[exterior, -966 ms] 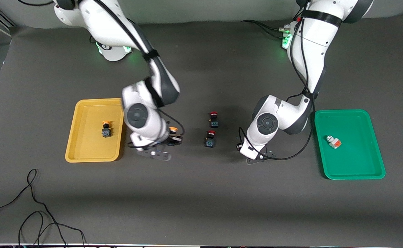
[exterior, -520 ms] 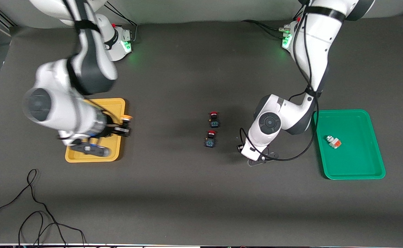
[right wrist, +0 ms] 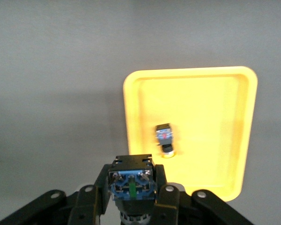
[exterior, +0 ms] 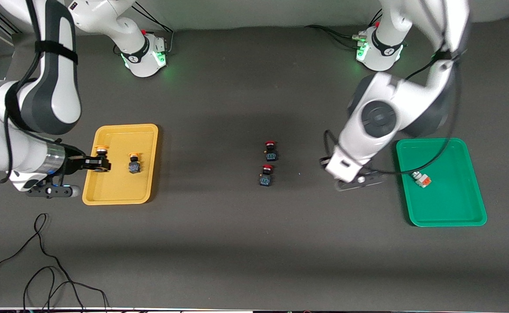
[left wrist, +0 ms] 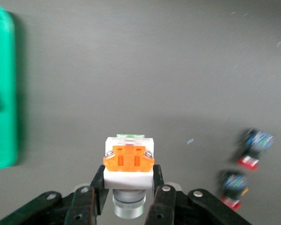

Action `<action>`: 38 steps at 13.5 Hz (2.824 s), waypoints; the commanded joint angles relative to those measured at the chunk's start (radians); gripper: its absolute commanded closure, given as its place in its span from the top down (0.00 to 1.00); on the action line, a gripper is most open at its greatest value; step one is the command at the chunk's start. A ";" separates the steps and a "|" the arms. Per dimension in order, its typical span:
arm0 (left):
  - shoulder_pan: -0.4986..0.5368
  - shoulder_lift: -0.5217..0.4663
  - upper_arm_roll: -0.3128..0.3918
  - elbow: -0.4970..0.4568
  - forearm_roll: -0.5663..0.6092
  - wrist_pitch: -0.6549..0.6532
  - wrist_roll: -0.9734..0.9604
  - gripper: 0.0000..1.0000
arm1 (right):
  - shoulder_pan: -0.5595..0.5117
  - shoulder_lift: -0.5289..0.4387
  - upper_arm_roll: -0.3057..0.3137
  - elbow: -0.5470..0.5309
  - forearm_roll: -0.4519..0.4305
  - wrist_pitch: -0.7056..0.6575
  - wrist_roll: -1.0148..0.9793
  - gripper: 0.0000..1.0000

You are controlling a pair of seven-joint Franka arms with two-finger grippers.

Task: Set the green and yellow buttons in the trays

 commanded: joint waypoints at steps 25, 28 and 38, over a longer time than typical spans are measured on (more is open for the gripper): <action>0.702 0.041 -0.014 -0.275 0.093 0.434 0.895 0.99 | -0.009 0.140 -0.145 -0.366 0.419 0.310 -0.603 0.99; 0.655 -0.122 -0.027 -0.123 0.084 0.028 0.883 0.99 | 0.055 0.112 -0.286 -0.145 0.262 -0.011 -0.404 0.99; 0.442 -0.290 -0.049 0.074 0.081 -0.294 0.796 0.99 | 0.103 0.105 -0.419 0.469 0.028 -0.567 -0.155 1.00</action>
